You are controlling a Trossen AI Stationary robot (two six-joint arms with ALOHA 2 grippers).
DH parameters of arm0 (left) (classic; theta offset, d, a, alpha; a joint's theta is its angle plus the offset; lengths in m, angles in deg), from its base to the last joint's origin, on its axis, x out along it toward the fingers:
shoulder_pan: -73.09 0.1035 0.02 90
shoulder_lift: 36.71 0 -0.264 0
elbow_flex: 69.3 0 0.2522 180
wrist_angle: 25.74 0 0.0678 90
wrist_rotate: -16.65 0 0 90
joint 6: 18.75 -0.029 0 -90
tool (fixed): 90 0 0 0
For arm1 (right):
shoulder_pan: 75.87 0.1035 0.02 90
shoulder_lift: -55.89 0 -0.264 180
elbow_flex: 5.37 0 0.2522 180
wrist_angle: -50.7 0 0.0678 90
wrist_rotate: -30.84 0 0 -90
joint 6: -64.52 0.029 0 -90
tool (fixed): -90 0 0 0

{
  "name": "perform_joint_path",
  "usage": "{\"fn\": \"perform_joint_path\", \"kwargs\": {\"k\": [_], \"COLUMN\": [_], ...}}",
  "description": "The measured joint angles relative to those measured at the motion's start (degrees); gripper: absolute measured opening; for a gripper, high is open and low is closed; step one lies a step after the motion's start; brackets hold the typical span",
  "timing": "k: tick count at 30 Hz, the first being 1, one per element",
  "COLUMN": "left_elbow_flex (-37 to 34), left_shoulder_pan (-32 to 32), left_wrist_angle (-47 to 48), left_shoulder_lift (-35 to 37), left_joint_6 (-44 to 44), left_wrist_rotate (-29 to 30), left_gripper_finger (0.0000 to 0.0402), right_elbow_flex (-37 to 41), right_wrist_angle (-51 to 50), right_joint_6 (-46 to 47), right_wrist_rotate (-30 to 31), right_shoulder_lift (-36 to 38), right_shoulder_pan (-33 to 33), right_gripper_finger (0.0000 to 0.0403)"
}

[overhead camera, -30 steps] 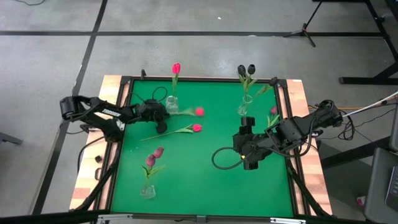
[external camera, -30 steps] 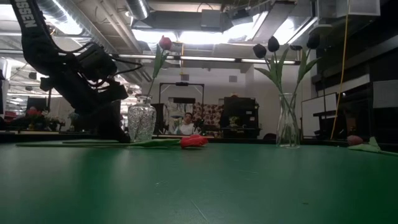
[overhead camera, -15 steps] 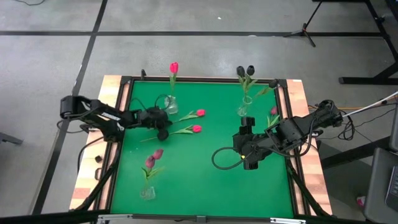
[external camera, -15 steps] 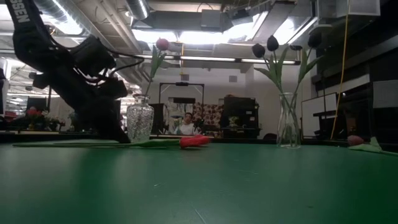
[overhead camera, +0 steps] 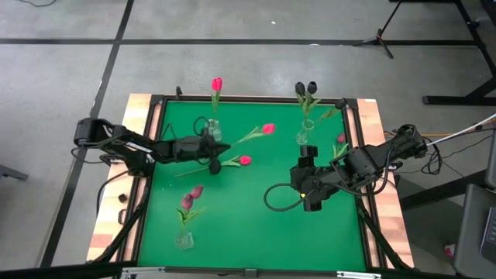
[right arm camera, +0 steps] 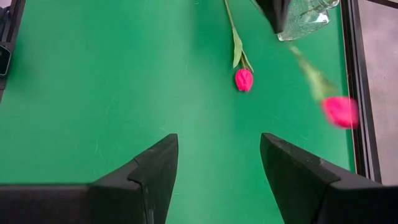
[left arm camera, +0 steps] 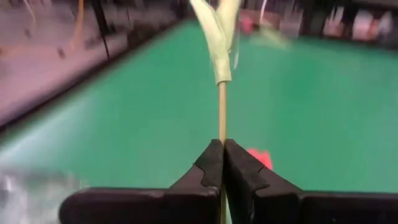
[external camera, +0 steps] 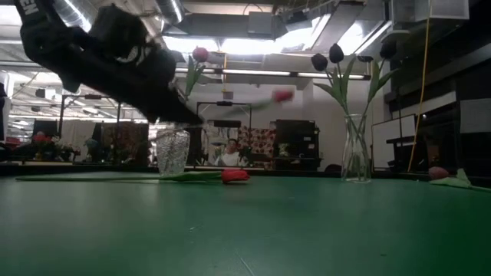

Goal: Sort flowers into vase by color
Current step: Put the top pink flower into the top left transparent vase

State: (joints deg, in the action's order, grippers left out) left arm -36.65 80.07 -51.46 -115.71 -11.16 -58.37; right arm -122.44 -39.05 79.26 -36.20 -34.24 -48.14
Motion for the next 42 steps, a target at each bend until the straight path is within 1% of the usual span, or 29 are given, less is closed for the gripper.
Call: {"fn": "perform_joint_path", "kwargs": {"k": [6, 8, 13, 15, 18, 20, 21, 24, 27, 31, 34, 36, 39, 41, 42], "left_elbow_flex": [0.0, 0.0, -0.3, -1.1, -2.5, -3.4, -3.7, -3.8, -3.8, -3.8, -3.8, -3.8, -3.8, -3.8, -3.8], "left_shoulder_pan": [-3.0, -3.9, -5.1, -5.0, -3.5, -1.9, -1.1, 1.7, 4.2, 7.6, 10.0, 10.8, 10.1, 8.3, 7.2], "left_wrist_angle": [-15.2, -20.7, -34.4, -38.7, -45.1, -49.8, -50.3, -50.2, -50.3, -50.4, -50.4, -50.3, -50.3, -50.3, -50.3], "left_shoulder_lift": [0.0, 0.0, 0.0, 0.1, 0.1, 0.1, 0.2, 0.1, -0.1, -0.1, -0.1, -0.1, 0.7, 2.3, 3.3], "left_joint_6": [-1.1, -3.6, -12.4, -15.6, -18.0, -18.9, -19.2, -19.0, -18.0, -16.9, -15.0, -13.6, -11.6, -10.9, -10.9], "left_wrist_rotate": [6.1, 8.5, 17.0, 19.2, 20.2, 20.2, 20.1, 18.0, 13.4, 12.1, 8.2, 6.7, 5.8, 3.4, 2.3], "left_gripper_finger": [0.0000, 0.0000, 0.0000, 0.0000, 0.0000, 0.0000, 0.0000, 0.0000, 0.0000, 0.0000, 0.0000, 0.0000, 0.0000, 0.0000, 0.0000], "right_elbow_flex": [0.0, 0.0, 0.0, 0.0, 0.0, 0.0, 0.0, 0.0, 0.0, 0.0, 0.0, 0.0, 0.0, 0.0, 0.0], "right_wrist_angle": [0.0, 0.0, 0.0, 0.0, 0.0, 0.0, 0.0, 0.0, 0.0, 0.0, 0.0, 0.0, 0.1, 1.5, 3.2], "right_joint_6": [0.0, 0.0, 0.0, 0.0, 0.0, 0.0, 0.0, 0.0, 0.2, 0.2, 0.2, -0.2, -0.4, -0.5, -0.8], "right_wrist_rotate": [0.0, 0.0, 0.0, 0.0, 0.0, 0.0, 0.0, 0.0, 0.0, 0.0, 0.0, 0.3, 2.6, 6.5, 9.4], "right_shoulder_lift": [0.0, 0.0, 0.0, 0.0, 0.0, 0.0, 0.0, 0.0, -0.2, -0.6, -0.9, -1.1, -1.1, -1.1, -1.1], "right_shoulder_pan": [0.0, 0.0, 0.0, 0.0, 0.0, 0.0, 0.0, 0.0, 0.0, 0.0, 0.0, 0.0, 0.0, 0.0, 0.0], "right_gripper_finger": [0.0227, 0.0227, 0.0227, 0.0227, 0.0227, 0.0227, 0.0227, 0.0227, 0.0227, 0.0227, 0.0227, 0.0227, 0.0227, 0.0227, 0.0227]}}
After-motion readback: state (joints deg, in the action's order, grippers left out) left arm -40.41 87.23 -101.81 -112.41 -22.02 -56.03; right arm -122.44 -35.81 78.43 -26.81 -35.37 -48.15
